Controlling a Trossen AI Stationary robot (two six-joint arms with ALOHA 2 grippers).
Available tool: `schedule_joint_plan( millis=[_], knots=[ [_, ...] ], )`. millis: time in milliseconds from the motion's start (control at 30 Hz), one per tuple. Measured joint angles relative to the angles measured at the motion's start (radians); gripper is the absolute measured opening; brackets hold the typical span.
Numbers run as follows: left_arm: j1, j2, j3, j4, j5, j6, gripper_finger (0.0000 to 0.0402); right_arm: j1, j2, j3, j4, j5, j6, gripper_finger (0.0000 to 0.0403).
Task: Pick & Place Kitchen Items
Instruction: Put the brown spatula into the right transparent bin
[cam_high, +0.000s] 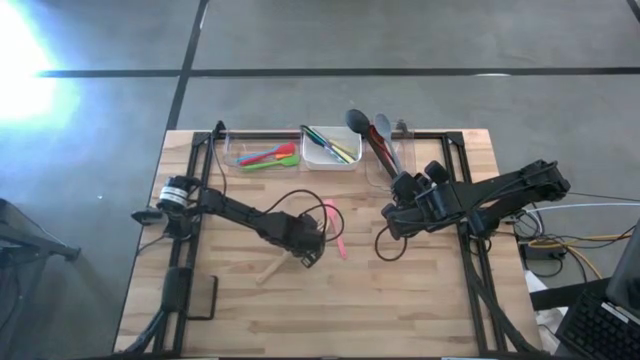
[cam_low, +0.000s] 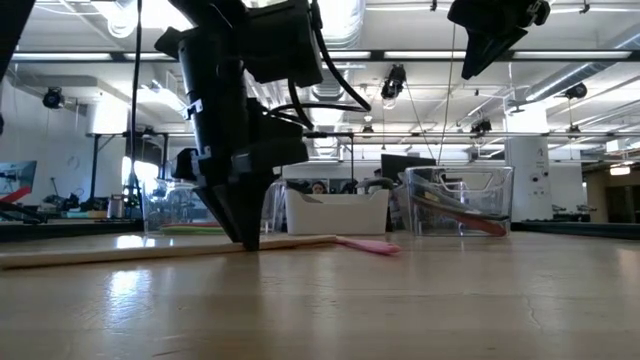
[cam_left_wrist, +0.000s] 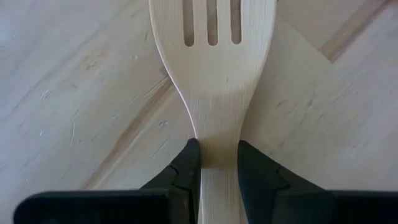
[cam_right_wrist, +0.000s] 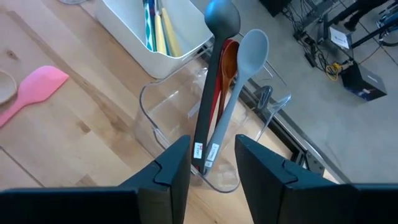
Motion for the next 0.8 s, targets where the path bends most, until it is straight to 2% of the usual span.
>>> schedule_joint_plan(
  millis=[167, 433, 567, 667, 800],
  knots=[
    [-0.01, -0.071, -0.01, -0.04, -0.052, 0.017, 0.0079, 0.0, 0.0, -0.001, 0.0, 0.0, 0.0, 0.0111],
    [-0.026, -0.149, -0.045, -0.01, -0.111, 0.018, 0.0079, 0.0, 0.0, -0.01, 0.001, 0.0, 0.001, 0.0119],
    [-0.03, -0.189, -0.076, 0.015, -0.183, 0.018, 0.0079, 0.016, 0.0, -0.039, 0.003, -0.001, 0.021, 0.0124],
    [-0.03, -0.224, -0.127, 0.06, -0.208, 0.025, 0.0079, 0.061, -0.004, -0.09, 0.004, -0.008, 0.079, 0.0126],
    [-0.023, -0.311, -0.216, 0.222, -0.23, 0.051, 0.0079, 0.15, -0.025, -0.196, 0.044, 0.021, 0.25, 0.0119]
  ],
)
